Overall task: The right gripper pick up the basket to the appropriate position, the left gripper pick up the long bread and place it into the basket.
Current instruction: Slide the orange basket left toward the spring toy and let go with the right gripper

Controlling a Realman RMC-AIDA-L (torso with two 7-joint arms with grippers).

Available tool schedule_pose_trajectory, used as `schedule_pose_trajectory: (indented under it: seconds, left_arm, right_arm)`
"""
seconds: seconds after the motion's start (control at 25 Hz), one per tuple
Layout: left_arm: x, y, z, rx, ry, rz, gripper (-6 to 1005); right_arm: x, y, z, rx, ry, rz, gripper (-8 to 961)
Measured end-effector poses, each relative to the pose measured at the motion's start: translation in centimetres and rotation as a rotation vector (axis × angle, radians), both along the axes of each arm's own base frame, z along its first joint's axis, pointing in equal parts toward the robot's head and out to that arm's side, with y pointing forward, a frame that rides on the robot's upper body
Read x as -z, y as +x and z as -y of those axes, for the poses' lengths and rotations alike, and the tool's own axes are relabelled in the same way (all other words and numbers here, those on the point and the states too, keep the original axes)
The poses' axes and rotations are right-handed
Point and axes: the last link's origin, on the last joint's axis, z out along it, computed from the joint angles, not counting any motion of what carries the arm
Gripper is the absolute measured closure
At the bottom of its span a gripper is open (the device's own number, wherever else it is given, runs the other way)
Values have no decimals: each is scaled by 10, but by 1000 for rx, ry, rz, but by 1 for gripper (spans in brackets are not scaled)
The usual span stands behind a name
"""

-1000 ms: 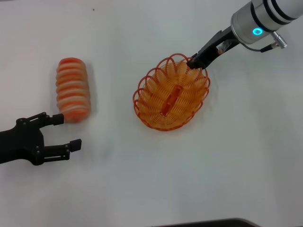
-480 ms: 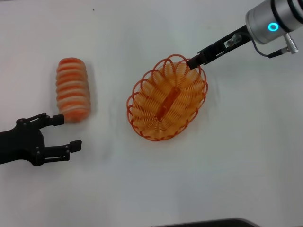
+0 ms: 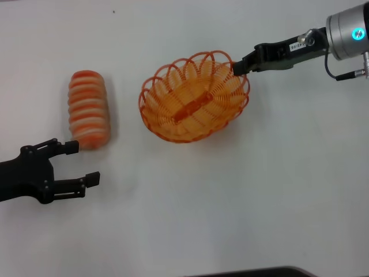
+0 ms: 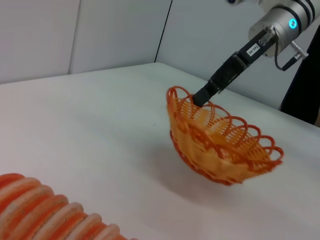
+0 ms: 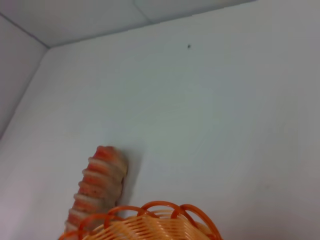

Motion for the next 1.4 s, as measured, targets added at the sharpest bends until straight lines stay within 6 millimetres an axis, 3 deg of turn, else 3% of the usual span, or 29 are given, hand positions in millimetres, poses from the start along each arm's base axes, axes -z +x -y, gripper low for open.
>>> schedule_pose_trajectory:
  seconds: [0.56,1.4]
  left_arm:
    - [4,4,-1,9,-8,9,66]
    - [4,4,0,6,-9,10,66]
  right_arm:
    - [24,3,5,155,56,-89,911]
    - [30,20,12,236,85,-81,911]
